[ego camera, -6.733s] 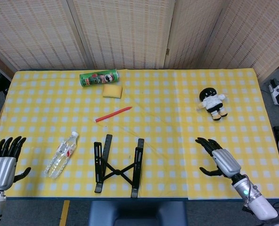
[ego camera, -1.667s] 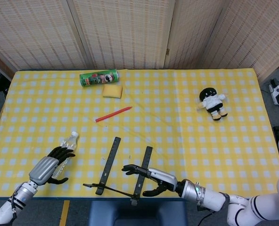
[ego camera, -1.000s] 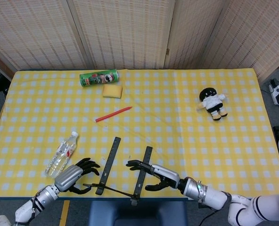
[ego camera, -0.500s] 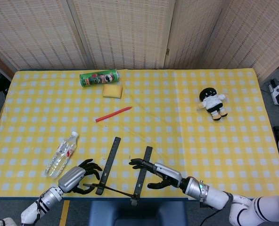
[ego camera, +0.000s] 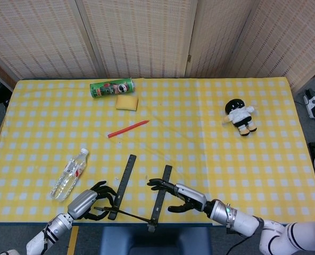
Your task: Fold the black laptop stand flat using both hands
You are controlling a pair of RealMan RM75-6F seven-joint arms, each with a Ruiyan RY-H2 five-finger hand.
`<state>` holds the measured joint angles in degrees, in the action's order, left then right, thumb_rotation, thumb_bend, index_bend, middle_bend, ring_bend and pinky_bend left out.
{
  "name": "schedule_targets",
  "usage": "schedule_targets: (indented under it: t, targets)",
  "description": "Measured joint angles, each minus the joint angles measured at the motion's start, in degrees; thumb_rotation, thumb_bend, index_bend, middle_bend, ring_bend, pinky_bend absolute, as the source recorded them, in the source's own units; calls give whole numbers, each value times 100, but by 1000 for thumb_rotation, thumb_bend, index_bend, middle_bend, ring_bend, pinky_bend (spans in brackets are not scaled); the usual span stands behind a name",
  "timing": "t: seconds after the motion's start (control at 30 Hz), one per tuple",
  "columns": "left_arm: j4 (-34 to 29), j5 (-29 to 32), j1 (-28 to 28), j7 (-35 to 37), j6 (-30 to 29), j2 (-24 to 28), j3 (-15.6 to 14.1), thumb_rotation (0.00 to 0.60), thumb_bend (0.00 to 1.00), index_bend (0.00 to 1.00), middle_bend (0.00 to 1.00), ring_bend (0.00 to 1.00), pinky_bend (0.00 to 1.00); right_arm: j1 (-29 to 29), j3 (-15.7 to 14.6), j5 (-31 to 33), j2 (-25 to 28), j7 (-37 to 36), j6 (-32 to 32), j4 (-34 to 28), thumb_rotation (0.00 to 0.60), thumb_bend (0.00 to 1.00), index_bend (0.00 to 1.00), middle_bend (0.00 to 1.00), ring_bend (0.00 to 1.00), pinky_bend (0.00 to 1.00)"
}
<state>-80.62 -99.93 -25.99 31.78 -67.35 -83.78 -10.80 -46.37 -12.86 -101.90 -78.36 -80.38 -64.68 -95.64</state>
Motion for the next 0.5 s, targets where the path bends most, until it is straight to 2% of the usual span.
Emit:
schedule_targets:
  t: [0.5]
  targets:
    - [33, 40, 3, -15, -36, -42, -38, 600, 492, 516, 327, 217, 61, 26, -2, -40, -20, -69, 4, 66, 269, 187, 0, 82, 83, 0]
